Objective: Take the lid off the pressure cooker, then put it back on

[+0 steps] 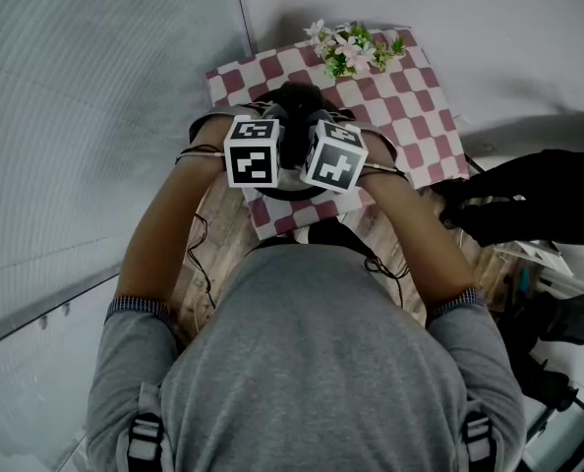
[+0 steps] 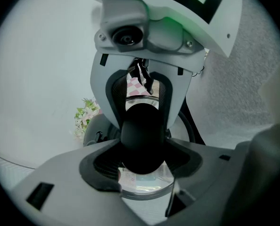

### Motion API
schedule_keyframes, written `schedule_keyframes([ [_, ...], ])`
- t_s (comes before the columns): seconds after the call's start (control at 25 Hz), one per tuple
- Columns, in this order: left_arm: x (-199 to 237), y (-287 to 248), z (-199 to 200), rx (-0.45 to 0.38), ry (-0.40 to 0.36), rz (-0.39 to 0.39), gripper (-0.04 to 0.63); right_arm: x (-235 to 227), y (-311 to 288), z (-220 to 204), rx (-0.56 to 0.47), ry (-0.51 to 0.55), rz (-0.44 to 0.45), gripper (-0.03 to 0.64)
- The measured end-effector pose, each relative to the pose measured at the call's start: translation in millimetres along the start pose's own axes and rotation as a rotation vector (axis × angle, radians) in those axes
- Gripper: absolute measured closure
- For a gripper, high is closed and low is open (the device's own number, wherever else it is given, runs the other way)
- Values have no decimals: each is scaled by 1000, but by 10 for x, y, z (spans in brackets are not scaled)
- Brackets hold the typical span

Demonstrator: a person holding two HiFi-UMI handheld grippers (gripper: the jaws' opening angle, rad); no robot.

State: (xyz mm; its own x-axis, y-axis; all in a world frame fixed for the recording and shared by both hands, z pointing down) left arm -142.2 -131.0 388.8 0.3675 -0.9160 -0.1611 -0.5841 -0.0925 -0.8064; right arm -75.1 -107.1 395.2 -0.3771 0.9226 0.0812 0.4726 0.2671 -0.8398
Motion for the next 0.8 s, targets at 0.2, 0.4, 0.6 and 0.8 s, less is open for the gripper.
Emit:
schedule_keyframes([
  [0.2,-83,39,77,-2,-24,10,293,92,51,-33,-19,4,-37,325],
  [0.4,-67,-40,233,-6,-8,35,293,68,209,-141,-34,49,-28,325],
  [0.6,40,-144,457,12,35,60,293,-68,390,-313,-49,93,2,325],
  [0.8,157,-315,715,27,89,91,293,-237,548,-573,-62,140,44,325],
])
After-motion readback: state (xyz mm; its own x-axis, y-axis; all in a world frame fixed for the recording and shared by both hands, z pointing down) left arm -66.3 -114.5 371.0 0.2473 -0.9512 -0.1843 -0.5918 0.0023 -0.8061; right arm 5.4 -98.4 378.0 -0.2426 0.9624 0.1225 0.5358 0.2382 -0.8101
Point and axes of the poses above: the fingertips, and each gripper's own axes: y backward along the fingers, x to its left, z out of its top, the point moved 10 cm from there along y, backward along the fingers, and after that the axes turned 10 degrees about -x, right-handed, at the moved point
